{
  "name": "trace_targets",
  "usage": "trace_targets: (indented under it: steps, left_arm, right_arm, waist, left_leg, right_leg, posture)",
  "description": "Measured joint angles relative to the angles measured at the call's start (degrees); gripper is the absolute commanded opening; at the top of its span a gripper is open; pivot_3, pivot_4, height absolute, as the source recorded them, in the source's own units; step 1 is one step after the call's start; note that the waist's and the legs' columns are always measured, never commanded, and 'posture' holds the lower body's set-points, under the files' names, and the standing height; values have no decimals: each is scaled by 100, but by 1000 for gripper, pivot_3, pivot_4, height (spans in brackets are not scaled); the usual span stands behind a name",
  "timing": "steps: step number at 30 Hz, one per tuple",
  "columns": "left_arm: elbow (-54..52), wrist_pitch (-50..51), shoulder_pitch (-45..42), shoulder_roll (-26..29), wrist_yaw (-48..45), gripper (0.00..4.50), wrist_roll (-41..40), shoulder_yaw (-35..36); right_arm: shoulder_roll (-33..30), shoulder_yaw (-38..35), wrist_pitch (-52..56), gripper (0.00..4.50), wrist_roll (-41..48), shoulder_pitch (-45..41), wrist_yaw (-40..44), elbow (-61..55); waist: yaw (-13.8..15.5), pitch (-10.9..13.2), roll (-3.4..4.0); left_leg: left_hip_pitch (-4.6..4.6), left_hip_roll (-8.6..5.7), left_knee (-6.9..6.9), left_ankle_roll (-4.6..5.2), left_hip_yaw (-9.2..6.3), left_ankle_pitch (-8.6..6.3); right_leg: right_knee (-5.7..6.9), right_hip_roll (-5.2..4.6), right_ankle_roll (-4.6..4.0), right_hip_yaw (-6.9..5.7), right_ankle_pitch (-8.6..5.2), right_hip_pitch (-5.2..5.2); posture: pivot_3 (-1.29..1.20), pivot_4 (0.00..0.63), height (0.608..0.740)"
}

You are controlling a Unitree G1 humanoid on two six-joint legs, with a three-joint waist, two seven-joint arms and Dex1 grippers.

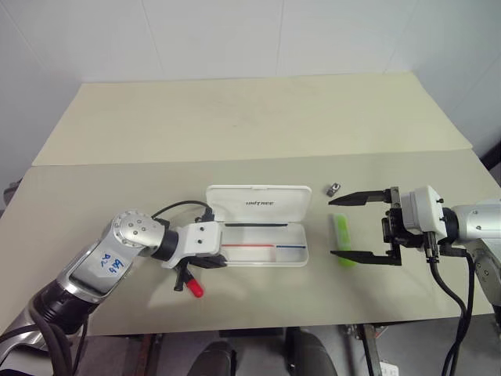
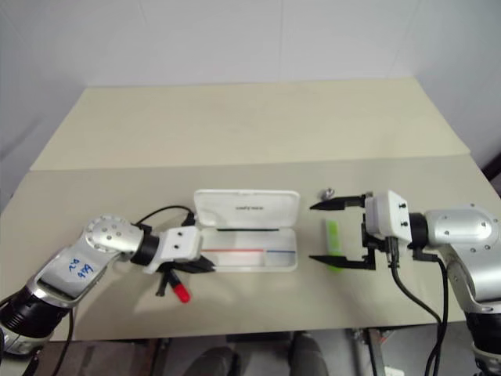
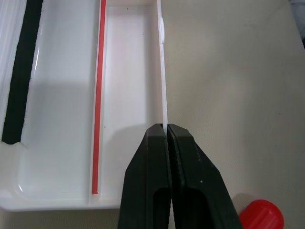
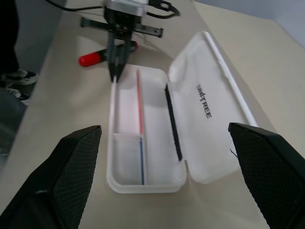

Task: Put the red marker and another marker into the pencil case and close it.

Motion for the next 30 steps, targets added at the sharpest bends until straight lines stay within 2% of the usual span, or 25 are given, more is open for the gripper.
trace_targets:
  steps: [4, 7, 9, 18, 30]
  left_arm:
    - [22, 5, -2, -89, 6, 38, 67, -9]
    - [24, 9, -2, -135, 37, 684, 132, -15]
    - [24, 23, -10, -153, 65, 1251, 149, -14]
    - [-12, 134, -8, -163, 65, 4399, 141, 16]
    - [-528, 435, 173, 89, 6, 4477, -203, 506]
  right_arm:
    - [0, 7, -5, 4500, -8, -110, 5, 5]
    - [43, 63, -11, 4500, -19, -252, -18, 7]
    - [112, 113, -11, 4500, -30, -343, -53, 12]
    - [402, 352, -73, 4500, -200, -641, -147, 217]
    - [796, 652, -345, 4500, -417, -928, -91, 746]
  waist:
    - [1, 0, 0]
    - [0, 0, -2]
    - [-3, 0, -2]
    - [0, 1, -4]
    - [-17, 1, -4]
  left_leg:
    - [-1, 0, 1, 4, 7, 4]
    - [-2, 0, 2, 4, 7, 4]
    - [-2, 1, 1, 3, 7, 4]
    - [-4, 1, 2, 5, 7, 3]
    - [-4, 4, 1, 4, 7, 3]
  right_leg:
    - [-10, 0, 3, 6, 13, 1]
    - [-11, 1, 3, 6, 13, 1]
    - [-13, 2, 3, 6, 13, 1]
    - [-16, 2, 4, 6, 14, 1]
    - [-17, 4, 4, 6, 14, -1]
  posture:
    - [0, 150, 740]
    - [0, 150, 740]
    - [0, 150, 740]
    - [0, 150, 740]
    - [0, 150, 740]
